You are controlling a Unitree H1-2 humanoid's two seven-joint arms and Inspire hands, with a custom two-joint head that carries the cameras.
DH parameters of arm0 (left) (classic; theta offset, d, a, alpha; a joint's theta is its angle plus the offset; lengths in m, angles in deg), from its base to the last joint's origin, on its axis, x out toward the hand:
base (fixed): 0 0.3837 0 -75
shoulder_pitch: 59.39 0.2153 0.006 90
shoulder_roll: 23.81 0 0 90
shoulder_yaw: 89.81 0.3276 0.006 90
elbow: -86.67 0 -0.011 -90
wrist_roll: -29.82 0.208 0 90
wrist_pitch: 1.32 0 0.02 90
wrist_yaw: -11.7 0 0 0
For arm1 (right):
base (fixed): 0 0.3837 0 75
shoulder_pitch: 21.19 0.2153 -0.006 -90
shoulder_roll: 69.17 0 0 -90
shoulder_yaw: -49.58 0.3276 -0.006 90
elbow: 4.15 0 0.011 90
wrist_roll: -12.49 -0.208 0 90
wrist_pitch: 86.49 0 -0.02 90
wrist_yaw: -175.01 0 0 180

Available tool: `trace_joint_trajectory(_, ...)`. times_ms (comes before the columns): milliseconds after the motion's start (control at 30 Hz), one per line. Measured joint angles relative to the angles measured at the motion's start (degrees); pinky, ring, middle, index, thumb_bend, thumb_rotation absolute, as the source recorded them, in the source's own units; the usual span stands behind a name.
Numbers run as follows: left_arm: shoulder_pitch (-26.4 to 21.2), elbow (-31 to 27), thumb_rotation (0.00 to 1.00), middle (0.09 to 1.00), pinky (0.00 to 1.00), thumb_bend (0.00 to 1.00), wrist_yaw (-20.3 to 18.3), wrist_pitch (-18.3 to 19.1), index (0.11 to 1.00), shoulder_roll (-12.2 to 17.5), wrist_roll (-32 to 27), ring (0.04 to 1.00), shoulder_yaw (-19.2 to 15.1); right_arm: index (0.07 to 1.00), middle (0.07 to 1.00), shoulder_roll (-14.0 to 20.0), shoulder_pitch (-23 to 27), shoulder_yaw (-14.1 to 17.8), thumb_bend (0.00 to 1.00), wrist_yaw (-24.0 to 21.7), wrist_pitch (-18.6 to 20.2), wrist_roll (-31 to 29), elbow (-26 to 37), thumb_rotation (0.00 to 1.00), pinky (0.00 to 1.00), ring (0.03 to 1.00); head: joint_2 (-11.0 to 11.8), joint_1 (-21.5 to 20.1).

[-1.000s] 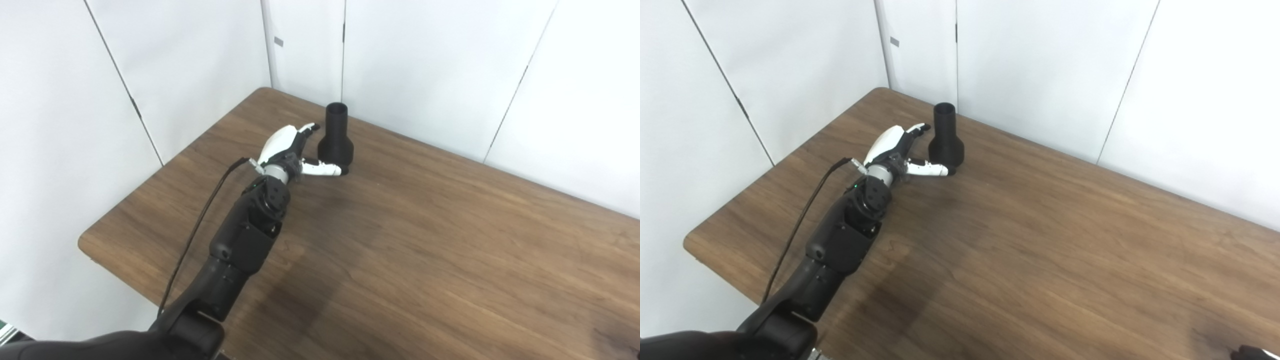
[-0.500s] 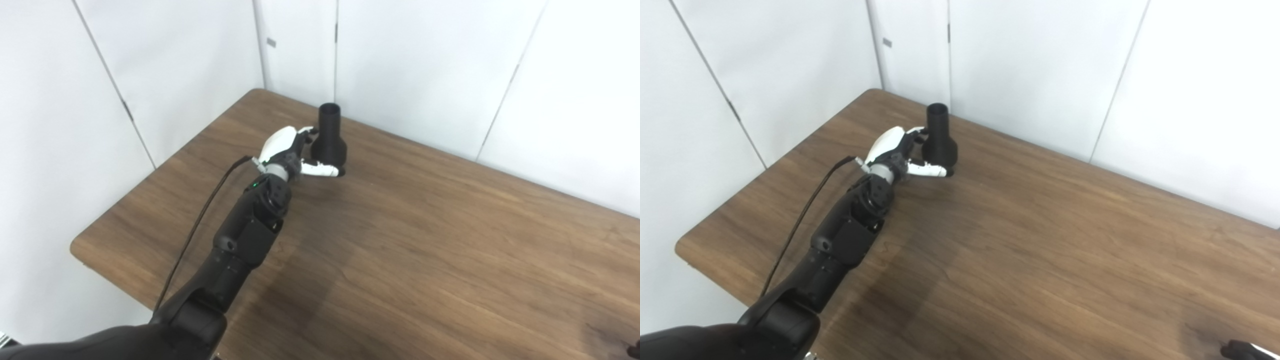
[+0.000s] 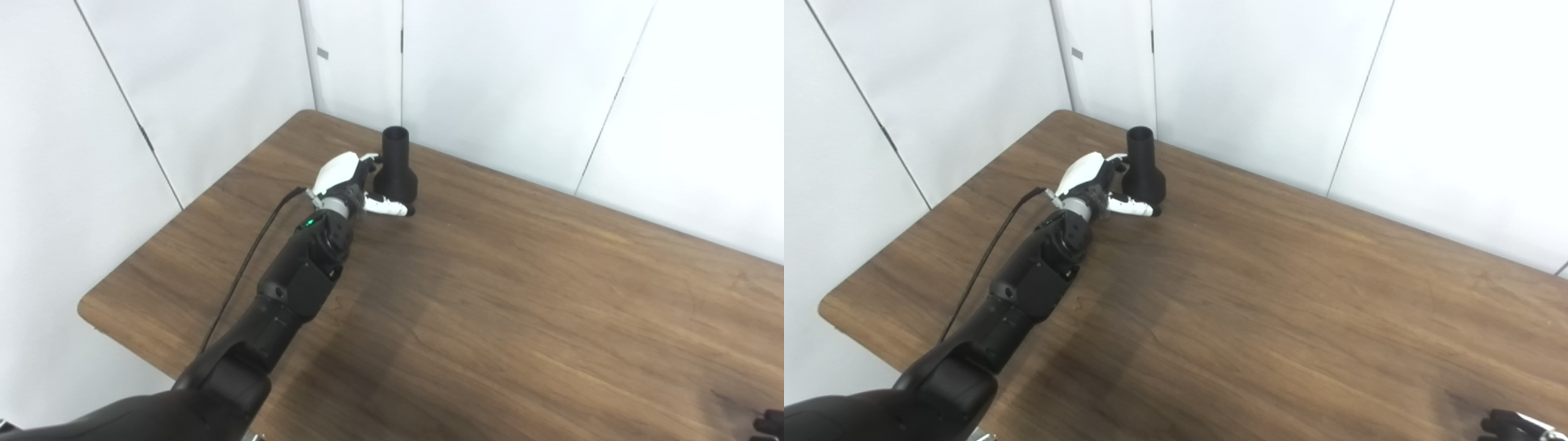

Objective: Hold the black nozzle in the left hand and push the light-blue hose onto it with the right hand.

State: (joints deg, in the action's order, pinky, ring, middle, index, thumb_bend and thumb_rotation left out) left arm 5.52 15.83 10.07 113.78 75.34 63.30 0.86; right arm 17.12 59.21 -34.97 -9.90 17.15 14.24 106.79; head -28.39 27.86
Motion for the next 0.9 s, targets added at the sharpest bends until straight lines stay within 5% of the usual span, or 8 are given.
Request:
trace_joint_trajectory(467,0.04,2.66,0.21,0.809,1.0,1.0,4.73,-3.0,0.794,0.34,-0.79,0.85,1.22,0.606,0.618,-0.26,-0.47,-0.53,0.17,0.43,1.21,0.02,1.01,0.45,0.46,0.589,-0.27,-1.5)
trace_joint_trajectory(600,0.18,4.54,0.12,0.72,0.63,0.99,8.05,-5.91,0.715,0.18,-1.38,0.701,0.66,0.6,0.614,-0.27,-0.54,-0.68,0.17,0.5,1.19,-0.02,1.12,0.43,0.45,0.58,-0.35,-1.76)
trace_joint_trajectory(900,1.11,7.37,0.01,0.615,0.52,0.86,12.55,-15.1,0.624,0.62,-5.37,0.587,0.26,0.596,0.61,-0.79,-1.26,-1.16,0.17,0.57,1.96,-0.08,2.95,0.42,0.43,0.571,-0.88,-2.73)
